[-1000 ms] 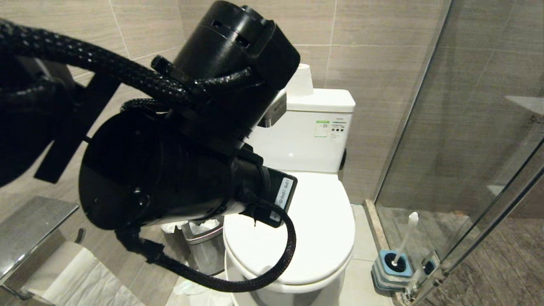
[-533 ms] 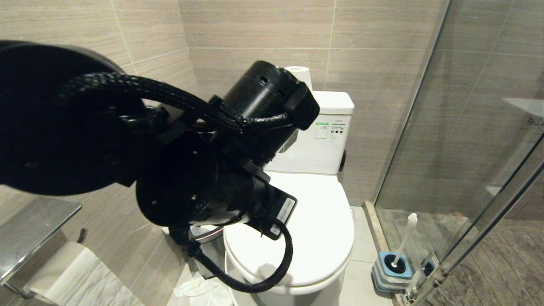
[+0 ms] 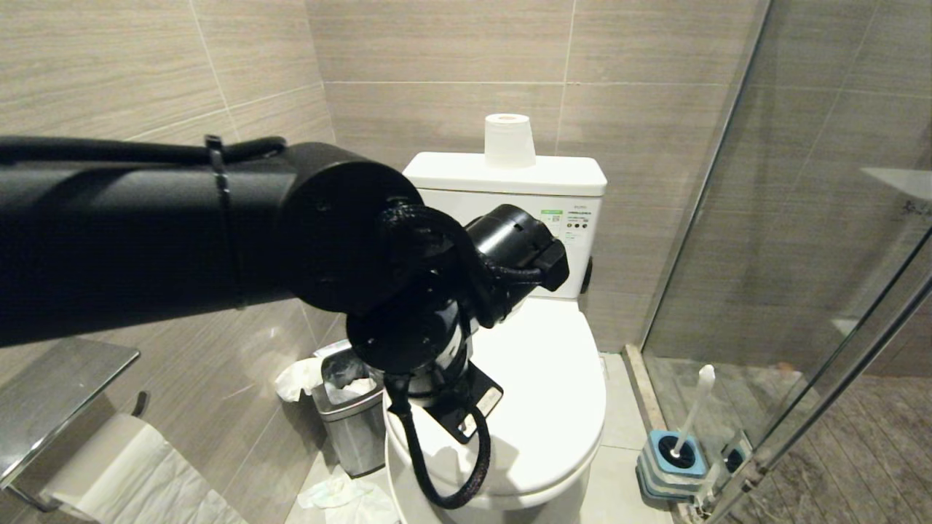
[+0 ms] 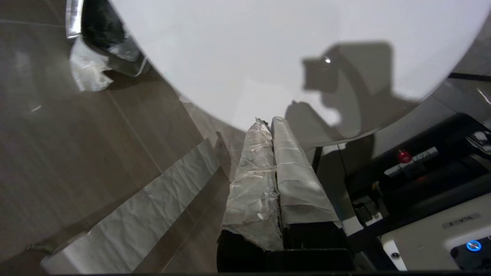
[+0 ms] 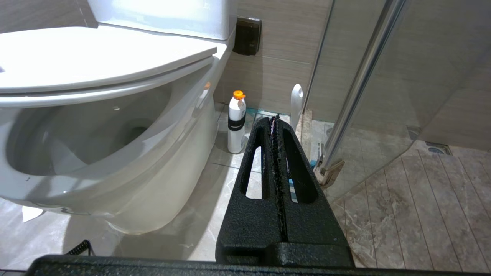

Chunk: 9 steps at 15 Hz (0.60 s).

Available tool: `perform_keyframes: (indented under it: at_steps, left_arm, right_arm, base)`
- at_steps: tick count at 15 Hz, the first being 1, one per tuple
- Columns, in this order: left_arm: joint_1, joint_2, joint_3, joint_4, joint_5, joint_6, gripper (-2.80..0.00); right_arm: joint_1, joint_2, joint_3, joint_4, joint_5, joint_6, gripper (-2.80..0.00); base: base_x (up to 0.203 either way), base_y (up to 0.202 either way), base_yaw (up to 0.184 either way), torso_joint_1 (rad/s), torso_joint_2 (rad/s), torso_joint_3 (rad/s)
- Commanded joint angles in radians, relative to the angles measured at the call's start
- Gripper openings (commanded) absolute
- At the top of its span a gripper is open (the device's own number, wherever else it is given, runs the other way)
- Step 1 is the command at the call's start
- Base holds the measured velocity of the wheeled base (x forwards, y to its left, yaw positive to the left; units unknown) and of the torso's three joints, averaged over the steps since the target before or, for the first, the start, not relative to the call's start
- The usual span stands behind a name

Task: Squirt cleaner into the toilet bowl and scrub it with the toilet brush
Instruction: Close the toilet lid

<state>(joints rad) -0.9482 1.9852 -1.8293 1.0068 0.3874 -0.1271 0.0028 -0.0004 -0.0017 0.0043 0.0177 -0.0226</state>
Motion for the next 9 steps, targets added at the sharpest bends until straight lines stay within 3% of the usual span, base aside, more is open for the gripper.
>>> perform_keyframes:
  at_steps: [1, 9]
  left_arm:
    - [0.007, 0.098, -0.035, 0.006, -0.047, 0.024, -2.80]
    - [0.009, 0.224, -0.082, 0.003, -0.059, 0.047, -2.80]
  right_arm:
    - [0.000, 0.000, 0.000, 0.000, 0.001, 0.000, -2.80]
    - [0.000, 0.000, 0.000, 0.000, 0.001, 0.000, -2.80]
  base:
    - [0.000, 0.000, 0.000, 0.000, 0.00, 0.000]
    - [0.000, 0.000, 0.000, 0.000, 0.00, 0.000]
